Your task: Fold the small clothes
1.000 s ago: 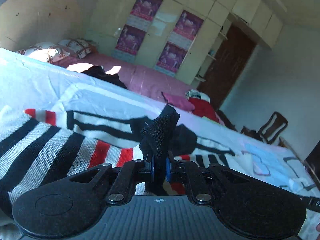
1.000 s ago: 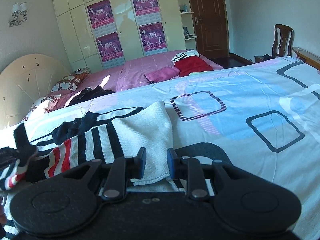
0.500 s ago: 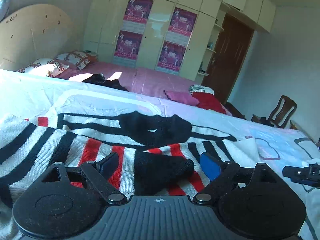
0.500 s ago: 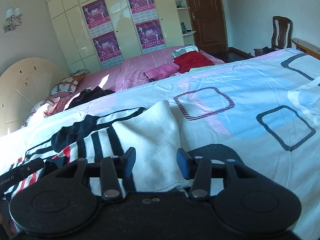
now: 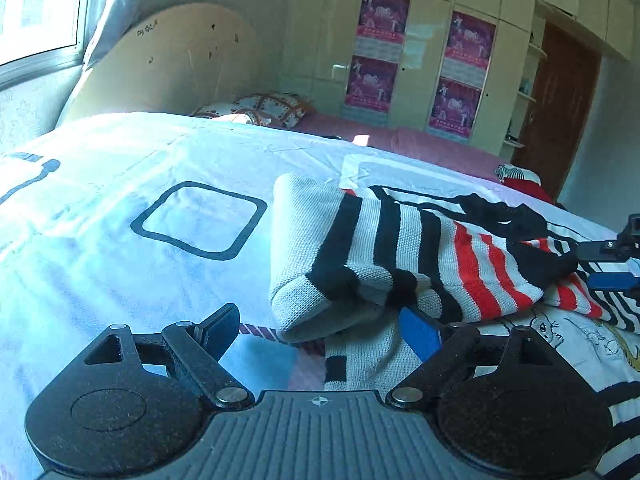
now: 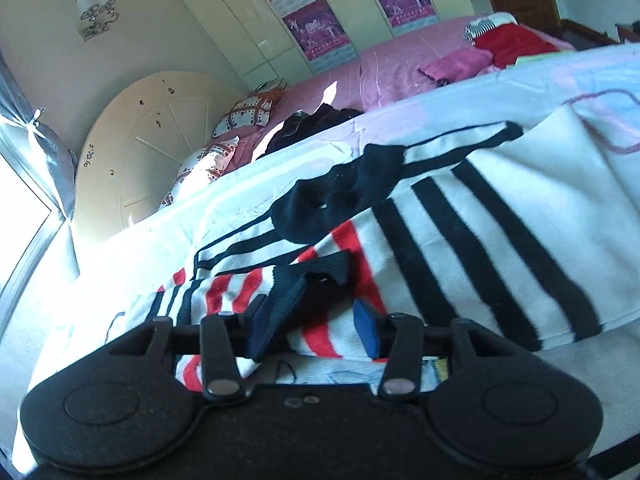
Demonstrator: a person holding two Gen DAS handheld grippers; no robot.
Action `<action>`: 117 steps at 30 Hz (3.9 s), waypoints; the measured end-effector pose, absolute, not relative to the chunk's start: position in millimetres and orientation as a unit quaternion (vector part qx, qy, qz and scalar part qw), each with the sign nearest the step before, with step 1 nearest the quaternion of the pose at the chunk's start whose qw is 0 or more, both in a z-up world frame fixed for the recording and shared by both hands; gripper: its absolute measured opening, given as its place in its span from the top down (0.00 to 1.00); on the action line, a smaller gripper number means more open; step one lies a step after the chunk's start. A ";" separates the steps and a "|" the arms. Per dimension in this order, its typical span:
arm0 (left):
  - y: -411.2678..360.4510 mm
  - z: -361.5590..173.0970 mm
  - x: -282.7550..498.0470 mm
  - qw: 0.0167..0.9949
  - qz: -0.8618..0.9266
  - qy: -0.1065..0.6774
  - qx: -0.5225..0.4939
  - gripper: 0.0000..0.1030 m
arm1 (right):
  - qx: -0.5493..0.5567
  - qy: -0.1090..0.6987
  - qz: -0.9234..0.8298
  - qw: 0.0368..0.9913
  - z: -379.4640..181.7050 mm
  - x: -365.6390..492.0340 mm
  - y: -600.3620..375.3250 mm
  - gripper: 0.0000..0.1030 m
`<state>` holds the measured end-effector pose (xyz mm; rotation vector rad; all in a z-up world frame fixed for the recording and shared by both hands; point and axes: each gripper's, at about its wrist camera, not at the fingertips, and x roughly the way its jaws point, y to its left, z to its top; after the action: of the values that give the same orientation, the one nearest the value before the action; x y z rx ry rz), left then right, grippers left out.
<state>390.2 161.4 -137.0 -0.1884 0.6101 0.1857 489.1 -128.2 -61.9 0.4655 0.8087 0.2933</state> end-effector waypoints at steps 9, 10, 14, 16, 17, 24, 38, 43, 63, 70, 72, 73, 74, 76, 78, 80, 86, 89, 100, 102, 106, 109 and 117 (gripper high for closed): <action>168.1 -149.1 408.0 0.939 0.081 0.318 -0.104 0.15 | 0.187 0.370 0.114 0.903 -58.7 501.9 -110.5 0.93; 168.2 -149.2 407.9 0.940 0.082 0.317 -0.101 0.15 | 0.171 0.341 0.118 0.917 -47.5 495.2 -113.0 0.93; 166.8 -149.5 409.7 0.941 0.086 0.312 -0.100 0.15 | 0.132 0.260 0.090 0.952 -14.2 475.6 -141.8 0.93; 169.2 -150.8 409.9 0.940 0.093 0.310 -0.104 0.15 | 0.122 0.263 0.061 0.955 -16.5 477.0 -163.1 0.93; 170.5 -151.7 409.8 0.940 0.090 0.312 -0.109 0.15 | 0.119 0.281 0.049 0.951 -22.9 480.9 -172.6 0.93; 163.4 -146.7 409.5 0.942 0.090 0.311 -0.094 0.15 | 0.125 0.313 0.053 0.940 -52.6 476.5 -187.6 0.93; 168.5 -104.9 391.6 0.957 0.050 0.266 -0.104 0.16 | 0.167 0.325 0.056 0.929 -55.4 458.9 -209.2 0.79; 112.5 -100.4 440.4 0.961 -0.019 0.272 -0.057 0.16 | 0.093 0.317 0.119 0.936 -51.6 464.0 -175.4 0.85; 139.1 -140.1 578.3 0.937 -0.021 0.342 -0.066 0.16 | -0.008 0.347 0.158 0.925 -83.1 528.8 -140.6 0.89; 141.1 -147.6 557.1 0.938 -0.016 0.347 -0.027 0.15 | -0.021 0.350 0.146 0.925 -78.0 526.4 -135.5 0.83; 142.3 -140.1 557.2 0.935 -0.012 0.352 -0.033 0.16 | -0.033 0.346 0.142 0.927 -83.1 525.5 -132.9 0.83; 144.7 -134.7 553.6 0.938 -0.007 0.343 -0.043 0.16 | -0.035 0.349 0.141 0.926 -78.1 524.3 -133.2 0.83; 149.2 -126.0 547.1 0.945 -0.008 0.323 -0.054 0.16 | -0.032 0.344 0.139 0.928 -73.0 520.5 -135.8 0.83; 151.9 -121.0 537.4 0.946 -0.007 0.321 -0.047 0.16 | -0.023 0.322 0.132 0.937 -65.3 510.0 -146.5 0.80; 149.4 -136.4 538.4 0.930 -0.008 0.366 -0.018 0.15 | -0.037 0.348 0.115 0.930 -76.7 512.3 -155.7 0.80; 154.5 -145.3 530.1 0.933 -0.009 0.360 -0.031 0.15 | -0.034 0.345 0.124 0.930 -81.1 509.9 -163.9 0.80; 143.6 -139.6 488.3 0.932 -0.023 0.362 -0.004 0.15 | -0.047 0.342 0.116 0.931 -61.8 480.5 -181.2 0.76; 144.2 -138.2 477.9 0.932 -0.013 0.362 -0.020 0.15 | -0.027 0.384 0.092 0.918 -67.7 480.9 -185.1 0.75; 141.3 -124.1 330.5 0.912 -0.088 0.399 -0.047 0.21 | 0.066 0.397 0.030 0.915 -43.9 303.2 -270.7 0.71; 140.5 -125.4 298.8 0.908 -0.085 0.408 -0.039 0.31 | 0.085 0.415 0.028 0.905 -50.0 272.4 -284.5 0.71; 139.5 -121.4 242.5 0.901 -0.079 0.422 -0.059 0.31 | 0.116 0.438 0.046 0.890 -61.5 231.6 -300.4 0.71; 134.5 -120.5 214.0 0.897 -0.068 0.427 -0.091 0.39 | 0.149 0.440 0.063 0.883 -65.2 209.6 -308.8 0.72; 114.0 -134.4 167.1 0.877 -0.082 0.423 -0.215 0.51 | 0.223 0.451 0.126 0.855 -72.7 172.3 -318.9 0.71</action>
<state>167.1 114.0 -134.4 -0.4482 0.8824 -0.1709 172.3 -318.9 -72.7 0.4694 0.9483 0.2655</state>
